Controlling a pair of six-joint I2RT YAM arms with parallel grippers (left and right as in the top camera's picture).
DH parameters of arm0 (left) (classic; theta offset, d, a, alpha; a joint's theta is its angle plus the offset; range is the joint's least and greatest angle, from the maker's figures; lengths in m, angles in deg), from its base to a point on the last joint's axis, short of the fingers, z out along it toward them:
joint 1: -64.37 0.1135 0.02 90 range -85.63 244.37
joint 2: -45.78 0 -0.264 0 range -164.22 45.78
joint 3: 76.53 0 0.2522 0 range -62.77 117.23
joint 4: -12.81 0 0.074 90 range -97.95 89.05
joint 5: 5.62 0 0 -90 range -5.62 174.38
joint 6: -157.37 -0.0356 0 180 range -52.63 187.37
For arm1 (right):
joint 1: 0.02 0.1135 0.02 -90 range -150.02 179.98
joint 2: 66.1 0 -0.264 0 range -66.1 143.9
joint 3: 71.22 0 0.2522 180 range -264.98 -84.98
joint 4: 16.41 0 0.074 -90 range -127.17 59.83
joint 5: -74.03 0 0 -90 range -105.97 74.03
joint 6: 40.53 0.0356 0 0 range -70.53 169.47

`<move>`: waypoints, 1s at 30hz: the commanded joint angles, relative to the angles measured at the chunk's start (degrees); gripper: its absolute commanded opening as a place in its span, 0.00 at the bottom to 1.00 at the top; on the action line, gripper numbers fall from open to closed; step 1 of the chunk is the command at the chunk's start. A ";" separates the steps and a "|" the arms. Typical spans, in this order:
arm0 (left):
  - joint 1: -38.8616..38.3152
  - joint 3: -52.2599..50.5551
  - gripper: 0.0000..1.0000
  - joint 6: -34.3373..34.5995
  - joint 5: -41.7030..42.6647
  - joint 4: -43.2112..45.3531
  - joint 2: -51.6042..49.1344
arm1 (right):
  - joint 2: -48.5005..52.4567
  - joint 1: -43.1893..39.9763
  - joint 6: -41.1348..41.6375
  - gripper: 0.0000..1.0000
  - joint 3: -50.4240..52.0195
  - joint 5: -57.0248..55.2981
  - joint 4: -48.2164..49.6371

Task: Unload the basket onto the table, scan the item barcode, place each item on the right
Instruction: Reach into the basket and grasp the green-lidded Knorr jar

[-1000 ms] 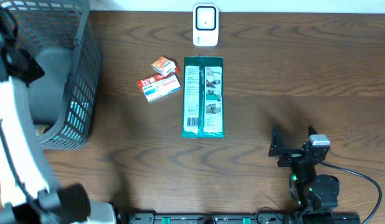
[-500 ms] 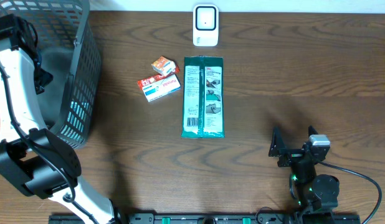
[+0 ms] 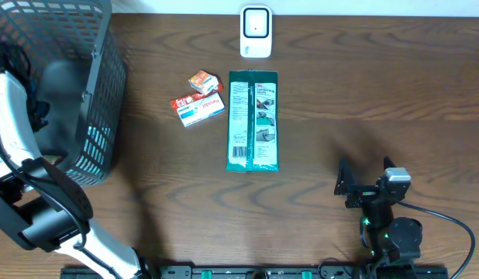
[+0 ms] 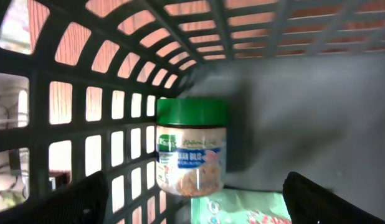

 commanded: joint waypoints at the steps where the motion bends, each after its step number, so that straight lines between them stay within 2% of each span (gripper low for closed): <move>1: 1.11 -2.27 0.90 1.84 0.72 1.75 -0.59 | -0.15 -0.26 0.59 0.99 0.07 0.22 -0.22; 15: 1.53 -15.10 0.90 6.23 0.76 12.07 -0.59 | -0.15 -0.26 0.59 0.99 0.07 0.22 -0.24; 25: 1.53 -20.83 0.90 6.27 0.76 19.04 -0.59 | -0.15 -0.26 0.59 0.99 0.07 0.24 -0.22; 30: 1.51 -22.05 0.91 3.39 6.38 22.84 -0.59 | -0.15 -0.26 0.59 0.99 0.07 0.24 -0.24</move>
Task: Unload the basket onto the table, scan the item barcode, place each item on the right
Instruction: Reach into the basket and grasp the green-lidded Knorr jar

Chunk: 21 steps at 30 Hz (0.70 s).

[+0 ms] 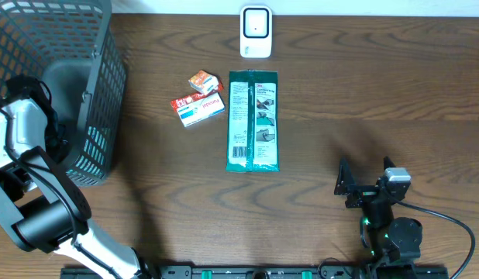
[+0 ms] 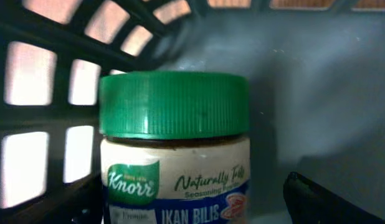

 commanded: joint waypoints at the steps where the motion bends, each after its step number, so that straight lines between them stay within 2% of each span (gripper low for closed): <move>1: 0.20 -0.61 0.90 -3.15 5.27 2.60 -0.55 | -0.15 -0.26 0.59 0.99 0.07 0.24 -0.26; 21: 0.22 -0.63 0.90 -3.89 5.46 7.37 -0.55 | -0.15 -0.26 0.59 0.99 0.07 0.24 -0.26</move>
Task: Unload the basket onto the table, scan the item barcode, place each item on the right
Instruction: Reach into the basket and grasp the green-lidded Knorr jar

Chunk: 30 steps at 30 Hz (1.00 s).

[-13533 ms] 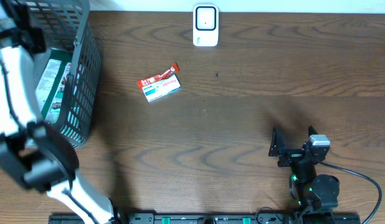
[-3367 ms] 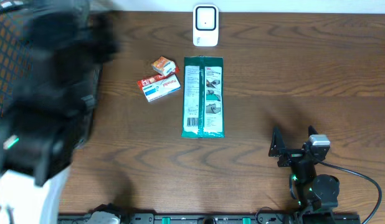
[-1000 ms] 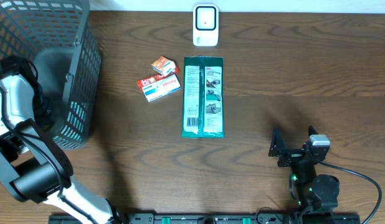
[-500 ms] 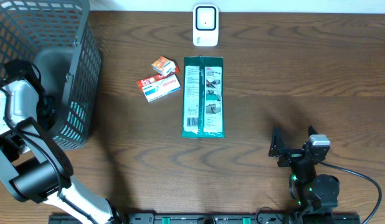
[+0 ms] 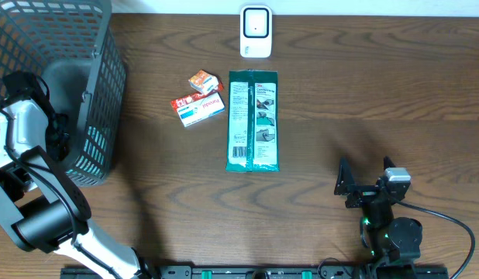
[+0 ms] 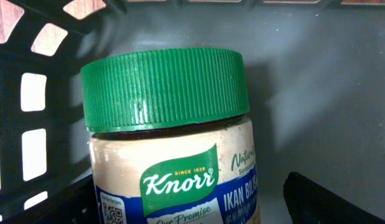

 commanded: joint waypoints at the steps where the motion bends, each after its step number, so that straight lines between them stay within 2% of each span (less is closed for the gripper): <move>1: 0.22 -0.28 0.90 -0.76 -0.48 0.44 -0.55 | -0.15 -0.26 0.57 0.99 0.07 0.24 -0.24; 23: 0.22 -2.32 0.89 -0.87 -0.57 1.86 -0.57 | -0.15 -0.26 0.57 0.99 0.07 0.24 -0.24; 25: 0.22 -2.32 0.82 -1.20 -0.57 1.86 -0.57 | -0.15 -0.26 0.57 0.99 0.07 0.24 -0.24; 30: 0.22 -2.32 0.73 -1.20 -0.55 1.86 -0.57 | -0.15 -0.26 0.57 0.99 0.07 0.24 -0.24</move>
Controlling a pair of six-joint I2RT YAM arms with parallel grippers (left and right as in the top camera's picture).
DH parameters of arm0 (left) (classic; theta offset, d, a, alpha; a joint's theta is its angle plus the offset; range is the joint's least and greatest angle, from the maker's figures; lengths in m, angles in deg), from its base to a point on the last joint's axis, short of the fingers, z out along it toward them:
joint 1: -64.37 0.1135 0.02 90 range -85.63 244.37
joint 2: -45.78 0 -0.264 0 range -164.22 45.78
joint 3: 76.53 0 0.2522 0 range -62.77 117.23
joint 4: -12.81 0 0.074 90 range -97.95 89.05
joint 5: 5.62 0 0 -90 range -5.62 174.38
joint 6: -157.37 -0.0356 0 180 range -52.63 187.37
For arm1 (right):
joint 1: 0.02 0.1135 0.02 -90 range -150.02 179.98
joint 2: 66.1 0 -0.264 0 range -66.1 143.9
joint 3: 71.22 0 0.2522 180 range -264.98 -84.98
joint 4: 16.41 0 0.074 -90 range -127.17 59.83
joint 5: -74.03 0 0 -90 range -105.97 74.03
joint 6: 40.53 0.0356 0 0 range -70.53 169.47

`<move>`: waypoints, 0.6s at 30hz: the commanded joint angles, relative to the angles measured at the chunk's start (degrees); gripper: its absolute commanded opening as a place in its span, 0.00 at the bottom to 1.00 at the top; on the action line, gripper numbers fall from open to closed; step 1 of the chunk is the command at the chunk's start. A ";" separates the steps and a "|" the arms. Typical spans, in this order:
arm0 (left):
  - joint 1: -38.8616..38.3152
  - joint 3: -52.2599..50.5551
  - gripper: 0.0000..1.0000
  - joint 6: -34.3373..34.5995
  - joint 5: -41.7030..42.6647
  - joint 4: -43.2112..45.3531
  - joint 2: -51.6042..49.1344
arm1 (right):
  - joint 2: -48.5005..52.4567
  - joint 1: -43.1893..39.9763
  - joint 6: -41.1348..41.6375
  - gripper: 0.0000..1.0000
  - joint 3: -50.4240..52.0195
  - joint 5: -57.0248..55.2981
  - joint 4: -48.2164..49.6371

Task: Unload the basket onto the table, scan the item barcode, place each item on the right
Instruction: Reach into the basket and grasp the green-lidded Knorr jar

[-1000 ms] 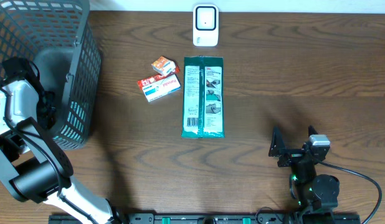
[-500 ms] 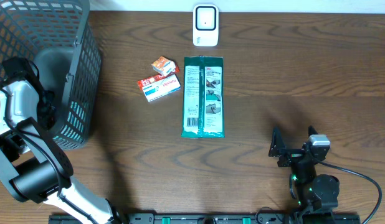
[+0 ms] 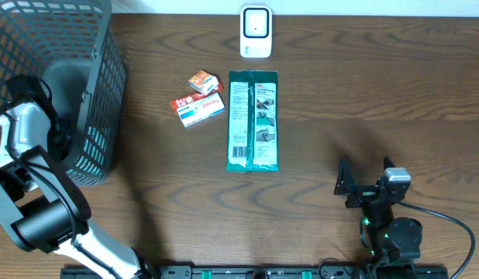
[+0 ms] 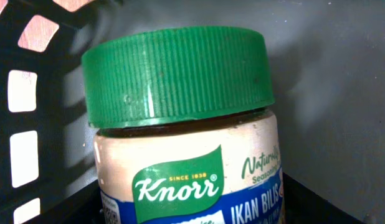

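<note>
A Knorr jar [image 4: 180,124] with a green ribbed lid and a cream, green and blue label fills the left wrist view, leaning slightly inside the grey mesh basket [image 3: 100,93]. My left gripper [image 4: 186,211] is down in the basket, its dark fingers [image 4: 311,208] pressed against both sides of the jar. From overhead only the white left arm [image 3: 26,128] shows, and the jar is hidden. The white scanner [image 3: 256,31] stands at the table's far edge. My right gripper [image 3: 344,184] rests open near the front right, holding nothing.
A long green packet [image 3: 253,120] lies flat in the middle of the table. A red and blue box [image 3: 199,108] and a small orange box [image 3: 201,80] lie to its left. The basket wall surrounds my left wrist.
The jar looms a little larger and leans more in the left wrist view, and the fingers now touch its sides where a gap showed on the right before. The right arm is unchanged.
My left gripper was open inside the basket with the jar some way ahead beside a green packet. Then the jar's lid and label filled the view between the open fingers. Later it stood closer still, and now the fingers press its sides.
</note>
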 commanded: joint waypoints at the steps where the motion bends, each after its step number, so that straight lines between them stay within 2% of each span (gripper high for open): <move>1: 0.22 -0.31 0.73 -0.31 -0.50 -0.13 -0.55 | -0.15 -0.26 0.59 0.99 0.07 0.24 -0.22; 7: 0.22 -0.31 0.71 -0.33 -0.50 -0.35 -0.55 | -0.15 -0.26 0.59 0.99 0.07 0.24 -0.24; 18: 0.22 -0.28 0.60 -2.25 -0.26 -0.35 -0.50 | -0.15 -0.26 0.59 0.99 0.07 0.24 -0.24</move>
